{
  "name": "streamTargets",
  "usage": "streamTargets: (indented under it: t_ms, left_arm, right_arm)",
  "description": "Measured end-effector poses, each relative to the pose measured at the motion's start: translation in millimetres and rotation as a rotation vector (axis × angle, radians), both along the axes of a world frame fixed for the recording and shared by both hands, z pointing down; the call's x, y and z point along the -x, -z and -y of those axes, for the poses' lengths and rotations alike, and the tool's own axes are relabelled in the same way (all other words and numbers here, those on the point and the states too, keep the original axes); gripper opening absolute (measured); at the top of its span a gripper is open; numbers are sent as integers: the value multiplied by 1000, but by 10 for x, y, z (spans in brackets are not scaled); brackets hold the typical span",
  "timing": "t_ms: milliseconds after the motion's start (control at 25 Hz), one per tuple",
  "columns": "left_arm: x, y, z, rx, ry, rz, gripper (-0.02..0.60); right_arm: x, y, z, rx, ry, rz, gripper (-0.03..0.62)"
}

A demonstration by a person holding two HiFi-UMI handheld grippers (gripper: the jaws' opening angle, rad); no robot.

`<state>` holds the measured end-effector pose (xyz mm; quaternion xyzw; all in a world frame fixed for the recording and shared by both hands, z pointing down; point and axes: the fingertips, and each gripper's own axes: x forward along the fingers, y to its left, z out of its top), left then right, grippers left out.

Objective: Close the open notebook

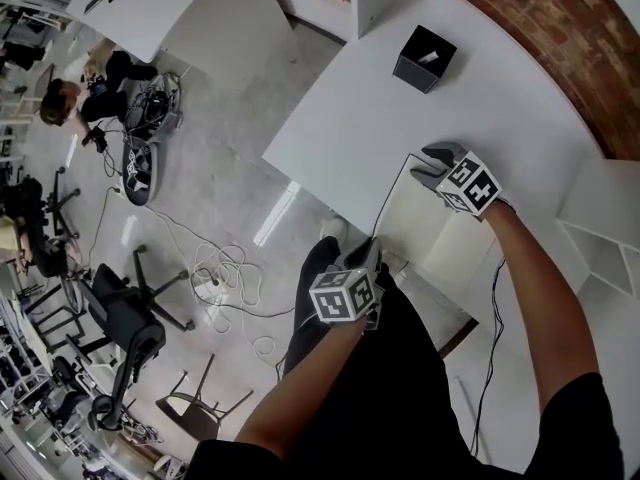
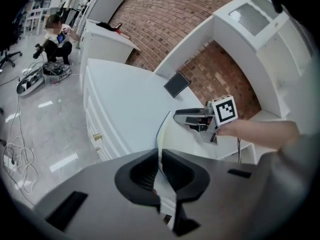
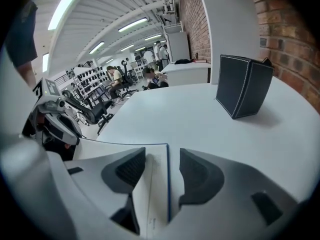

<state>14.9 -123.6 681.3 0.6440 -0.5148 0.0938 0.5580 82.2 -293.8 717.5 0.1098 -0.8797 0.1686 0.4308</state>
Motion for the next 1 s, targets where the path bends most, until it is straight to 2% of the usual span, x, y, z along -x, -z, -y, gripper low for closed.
streamTargets:
  t_ms: [240,480,640,1000]
  left_arm:
    - [-107,175,3,-103,-55,34,25]
    - [-148,237,-37,-156,-81,72,25]
    - [-196,258,-45,-184,-90,68,25]
    - [-234,344,-75,-242,-109,103,25]
  right_arm:
    - [23,39,33,41,82,45,229]
    - [123,81,-30,36,307,36,229]
    - [161,65,-97,89,419,45,195]
    - [216,23,-156,179,480,36,198]
